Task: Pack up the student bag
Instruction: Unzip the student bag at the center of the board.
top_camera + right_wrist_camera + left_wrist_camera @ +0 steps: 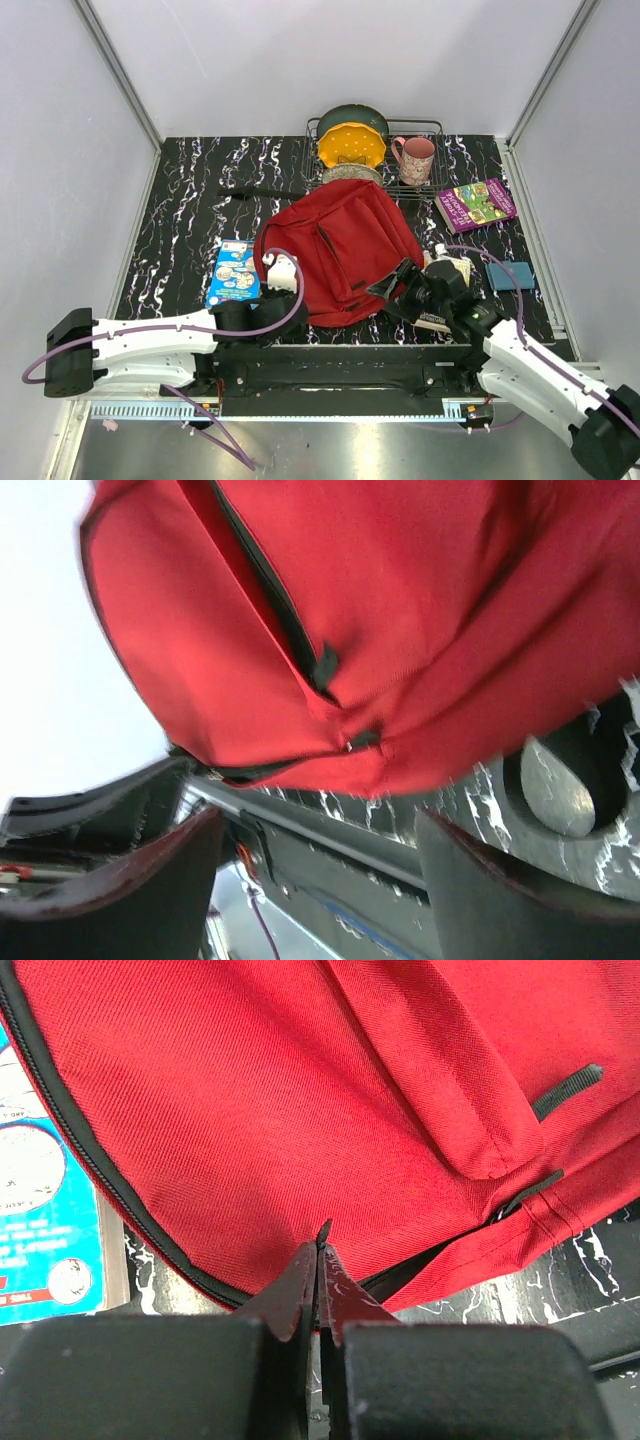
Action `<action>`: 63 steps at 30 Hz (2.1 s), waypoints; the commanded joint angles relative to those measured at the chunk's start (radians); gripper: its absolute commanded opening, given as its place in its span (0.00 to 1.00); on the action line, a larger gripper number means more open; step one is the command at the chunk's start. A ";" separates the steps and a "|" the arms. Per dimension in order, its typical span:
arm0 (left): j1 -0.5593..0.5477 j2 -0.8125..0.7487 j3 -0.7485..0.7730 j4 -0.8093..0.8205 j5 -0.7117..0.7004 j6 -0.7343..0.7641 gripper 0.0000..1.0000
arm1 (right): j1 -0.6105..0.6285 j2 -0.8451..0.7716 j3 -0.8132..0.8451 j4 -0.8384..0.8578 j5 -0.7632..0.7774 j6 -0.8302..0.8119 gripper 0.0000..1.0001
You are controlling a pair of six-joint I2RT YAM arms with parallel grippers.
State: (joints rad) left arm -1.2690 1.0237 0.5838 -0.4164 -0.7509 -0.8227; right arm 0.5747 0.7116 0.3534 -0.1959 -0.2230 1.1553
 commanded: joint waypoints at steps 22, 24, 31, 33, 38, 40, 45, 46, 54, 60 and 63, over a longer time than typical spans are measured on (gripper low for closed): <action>-0.006 -0.132 0.138 -0.024 0.074 -0.154 0.00 | 0.161 0.252 0.281 -0.115 -0.069 0.306 0.88; -0.006 -0.134 0.178 -0.110 0.081 -0.200 0.00 | 0.194 0.247 0.268 -0.052 -0.064 0.397 0.88; -0.007 -0.109 0.151 -0.096 0.021 -0.132 0.00 | 0.370 0.369 0.024 0.500 0.077 0.593 0.87; -0.007 -0.106 0.146 -0.091 0.018 -0.128 0.00 | 0.410 0.445 0.064 0.536 0.094 0.623 0.88; -0.010 -0.132 0.136 -0.071 0.015 -0.101 0.00 | 0.559 0.601 0.197 0.552 0.216 0.662 0.92; -0.010 -0.155 0.119 -0.073 0.018 -0.105 0.00 | 0.577 0.635 0.149 0.642 0.289 0.745 0.91; -0.012 -0.203 0.070 -0.070 0.045 -0.122 0.00 | 0.585 0.680 0.130 0.721 0.379 0.774 0.91; -0.013 -0.220 0.064 -0.076 0.050 -0.122 0.00 | 0.585 0.687 0.139 0.717 0.389 0.764 0.91; -0.013 -0.287 0.040 -0.085 0.041 -0.105 0.00 | 0.587 0.666 0.105 0.606 0.540 0.871 0.89; -0.013 -0.284 0.048 -0.081 0.051 -0.070 0.00 | 0.587 0.698 0.133 0.634 0.634 0.880 0.53; -0.013 -0.290 0.045 -0.090 0.050 -0.066 0.00 | 0.585 0.683 0.105 0.648 0.649 0.840 0.10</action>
State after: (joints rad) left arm -1.2774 0.7525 0.6151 -0.5289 -0.6926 -0.9150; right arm 1.1614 1.4044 0.4706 0.4179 0.3088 1.9881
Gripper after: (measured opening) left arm 0.023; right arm 0.224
